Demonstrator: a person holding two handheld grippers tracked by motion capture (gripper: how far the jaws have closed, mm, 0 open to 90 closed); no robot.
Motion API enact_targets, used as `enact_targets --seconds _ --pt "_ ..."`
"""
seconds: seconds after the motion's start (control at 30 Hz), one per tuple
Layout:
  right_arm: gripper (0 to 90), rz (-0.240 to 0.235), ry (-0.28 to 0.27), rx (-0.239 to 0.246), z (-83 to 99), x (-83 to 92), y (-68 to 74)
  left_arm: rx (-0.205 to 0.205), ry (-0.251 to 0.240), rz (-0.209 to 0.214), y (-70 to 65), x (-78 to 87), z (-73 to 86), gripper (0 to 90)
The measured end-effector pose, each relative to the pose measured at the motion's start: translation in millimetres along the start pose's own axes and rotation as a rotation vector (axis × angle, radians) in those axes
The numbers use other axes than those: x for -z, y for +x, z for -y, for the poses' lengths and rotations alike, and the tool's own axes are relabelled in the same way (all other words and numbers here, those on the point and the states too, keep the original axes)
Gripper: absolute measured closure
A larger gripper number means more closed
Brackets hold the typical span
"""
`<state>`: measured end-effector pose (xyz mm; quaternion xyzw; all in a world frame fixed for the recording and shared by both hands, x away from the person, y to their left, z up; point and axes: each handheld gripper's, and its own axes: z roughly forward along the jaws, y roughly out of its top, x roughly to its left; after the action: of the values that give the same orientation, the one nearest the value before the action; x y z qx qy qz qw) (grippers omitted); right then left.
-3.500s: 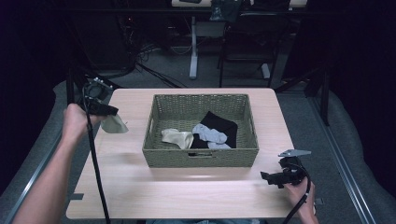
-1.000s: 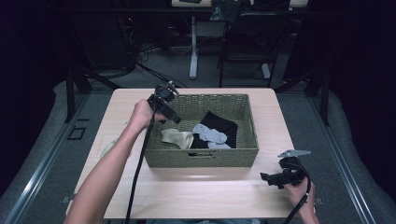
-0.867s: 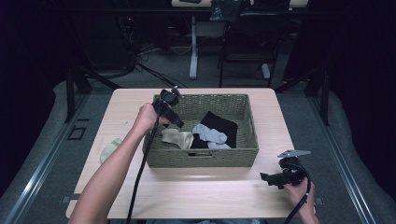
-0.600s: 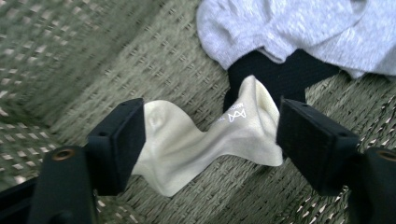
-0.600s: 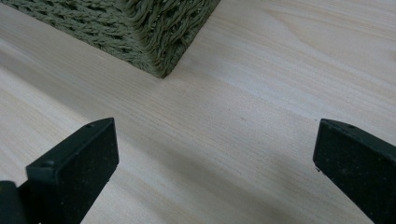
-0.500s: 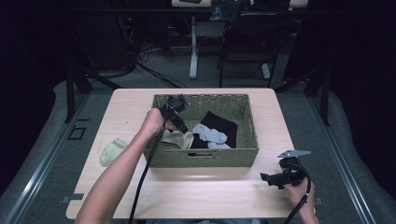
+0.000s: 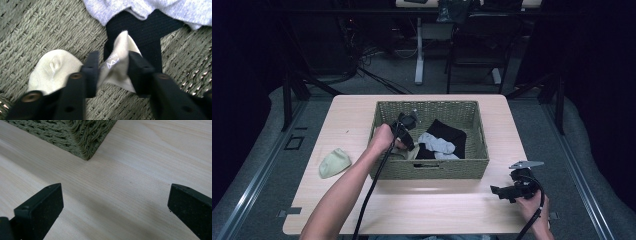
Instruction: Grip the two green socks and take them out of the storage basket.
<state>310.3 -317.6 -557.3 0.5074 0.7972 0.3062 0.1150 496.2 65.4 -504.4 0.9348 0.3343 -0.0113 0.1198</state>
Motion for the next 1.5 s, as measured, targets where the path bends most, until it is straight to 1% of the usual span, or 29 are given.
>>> enact_targets --seconds 0.03,0.1,0.13,0.17,0.2,0.23,0.3,0.37,0.4,0.43,0.5,0.7,0.77,0.83,0.87,0.93,0.97,1.03,1.07,1.1,1.17,1.2,1.23,1.3,1.43,1.47,1.5 --pt "0.0 0.0 0.0 0.0 0.0 0.0 0.0 0.004 -0.006 0.001 -0.4 -0.5 0.5 71.6" --pt "0.0 0.0 -0.002 0.003 0.0 -0.3 -0.1 -0.002 -0.01 0.003 -0.8 0.2 1.7 79.8" --pt "0.0 0.002 -0.001 0.003 0.0 -0.4 0.0 -0.012 -0.014 -0.002 -1.8 3.9 2.6 82.1" --pt "0.0 0.002 -0.001 0.003 0.0 -0.4 0.0 -0.012 -0.014 -0.002 -1.8 3.9 2.6 82.8" --pt "0.0 0.002 -0.001 0.003 0.1 -0.4 0.0 -0.019 -0.021 -0.01 -3.0 9.5 3.6 83.2" --pt "0.0 0.002 -0.001 0.003 0.1 -0.4 0.0 -0.019 -0.021 -0.01 -3.0 9.5 3.6 83.5" --pt "0.0 0.004 0.001 0.002 0.1 -0.2 -0.2 -0.025 -0.036 -0.015 -3.3 17.7 4.6 83.6" --pt "0.0 0.002 0.0 0.002 0.0 -0.4 -0.1 -0.036 -0.044 -0.016 -2.6 29.6 5.3 83.6" --pt "0.0 0.002 -0.002 0.001 0.0 -0.6 0.2 -0.043 -0.062 -0.023 -2.7 39.3 6.0 83.6" --pt "0.0 0.002 -0.002 0.001 0.0 -0.6 0.2 -0.043 -0.062 -0.023 -2.7 39.3 6.0 83.6" --pt "0.0 0.003 0.001 0.003 -0.2 -0.4 0.5 -0.048 -0.086 -0.029 -3.6 53.7 6.9 83.5" --pt "0.0 0.0 0.004 0.003 -0.2 -0.8 0.2 -0.058 -0.127 -0.055 -4.7 82.8 6.4 83.6" --pt "0.0 0.001 0.006 0.003 -0.2 -1.0 0.1 -0.06 -0.137 -0.055 -4.7 93.0 5.6 83.5" --pt "0.0 0.001 0.007 0.003 -0.1 -1.1 -0.1 -0.064 -0.153 -0.07 -5.4 103.4 4.8 83.6" --pt "0.0 0.0 0.006 0.002 -0.1 -1.2 -0.1 -0.067 -0.158 -0.079 -6.0 111.4 4.0 83.5" --pt "0.0 -0.001 0.007 0.002 -0.1 -1.4 0.0 -0.068 -0.17 -0.083 -6.6 119.3 3.2 83.5" --pt "0.0 -0.001 0.007 0.002 -0.1 -1.4 0.0 -0.068 -0.17 -0.083 -6.6 119.3 3.2 83.5" --pt "0.0 -0.001 0.01 0.0 -0.2 -1.3 0.3 -0.07 -0.177 -0.091 -7.7 125.9 2.5 83.5" --pt "0.0 -0.001 0.011 0.0 -0.1 -1.4 0.2 -0.072 -0.183 -0.099 -8.6 132.1 1.8 83.5" --pt "0.0 -0.001 0.011 0.0 -0.1 -1.4 0.2 -0.072 -0.183 -0.099 -8.6 132.1 1.8 83.6" --pt "0.0 0.0 0.006 0.005 -0.1 -1.8 -0.3 -0.073 -0.195 -0.103 -9.2 138.2 1.4 83.5" --pt "0.0 -0.002 0.006 0.005 0.0 -1.7 -0.2 -0.076 -0.196 -0.108 -9.5 144.5 1.1 83.5" --pt "0.0 -0.002 0.006 0.005 0.0 -1.7 -0.2 -0.076 -0.196 -0.108 -9.5 144.5 1.1 83.5" --pt "0.0 -0.002 0.006 0.005 0.0 -1.8 -0.1 -0.073 -0.212 -0.112 -9.7 151.7 2.1 83.5" --pt "0.0 -0.003 0.012 -0.002 0.1 -1.4 0.0 -0.067 -0.224 -0.122 -7.8 162.0 5.0 83.5" --pt "0.0 -0.001 0.013 -0.001 0.0 -1.4 0.0 -0.063 -0.23 -0.123 -5.8 168.4 7.5 83.5" --pt "0.0 -0.001 0.013 -0.001 0.0 -1.4 0.0 -0.063 -0.23 -0.123 -5.8 168.4 7.5 83.5"
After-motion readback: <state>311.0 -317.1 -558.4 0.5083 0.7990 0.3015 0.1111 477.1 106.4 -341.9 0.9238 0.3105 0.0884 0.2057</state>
